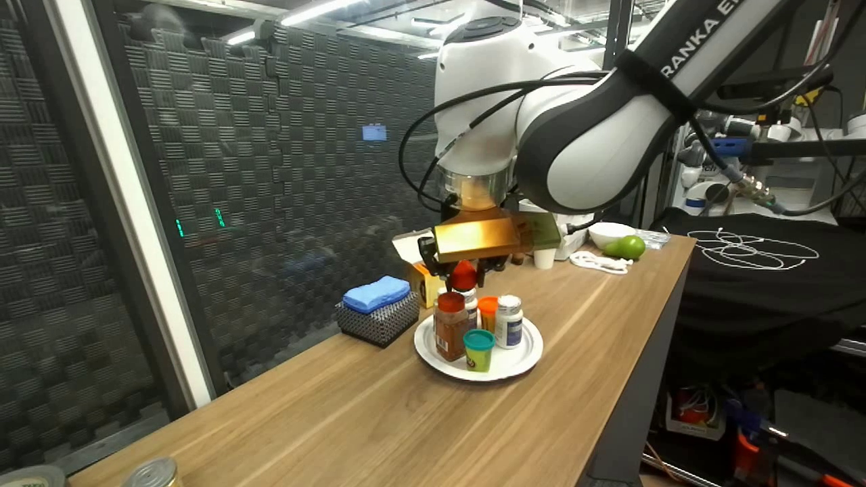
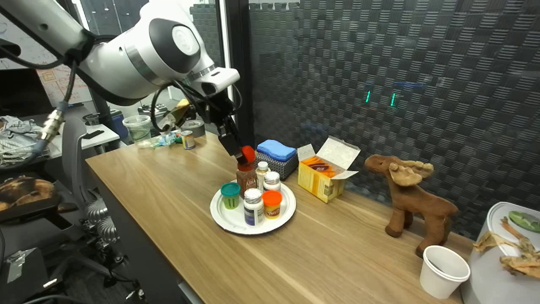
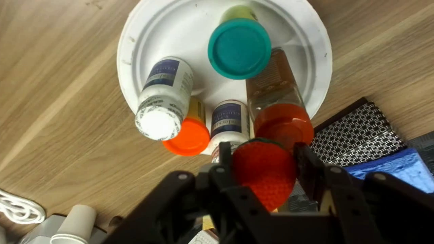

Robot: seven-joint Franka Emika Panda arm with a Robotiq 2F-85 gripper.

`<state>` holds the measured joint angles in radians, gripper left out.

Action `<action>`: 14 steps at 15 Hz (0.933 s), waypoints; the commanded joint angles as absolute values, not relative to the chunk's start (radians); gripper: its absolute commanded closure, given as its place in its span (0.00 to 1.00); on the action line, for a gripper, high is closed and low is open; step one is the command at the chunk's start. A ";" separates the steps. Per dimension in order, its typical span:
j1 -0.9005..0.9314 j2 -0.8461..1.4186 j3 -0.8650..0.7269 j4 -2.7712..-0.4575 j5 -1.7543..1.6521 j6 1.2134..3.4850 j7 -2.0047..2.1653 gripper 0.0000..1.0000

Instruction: Put the objects surrounding the plate on to the plate.

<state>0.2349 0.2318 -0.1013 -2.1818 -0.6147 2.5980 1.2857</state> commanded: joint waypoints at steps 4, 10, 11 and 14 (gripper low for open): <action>0.172 0.199 -0.086 -2.211 -0.552 2.691 1.267 0.76; 0.158 0.200 -0.071 -2.245 -0.448 2.675 1.165 0.76; 0.160 0.200 -0.071 -2.249 -0.435 2.670 1.155 0.76; 0.167 0.196 -0.077 -2.258 -0.425 2.666 1.147 0.76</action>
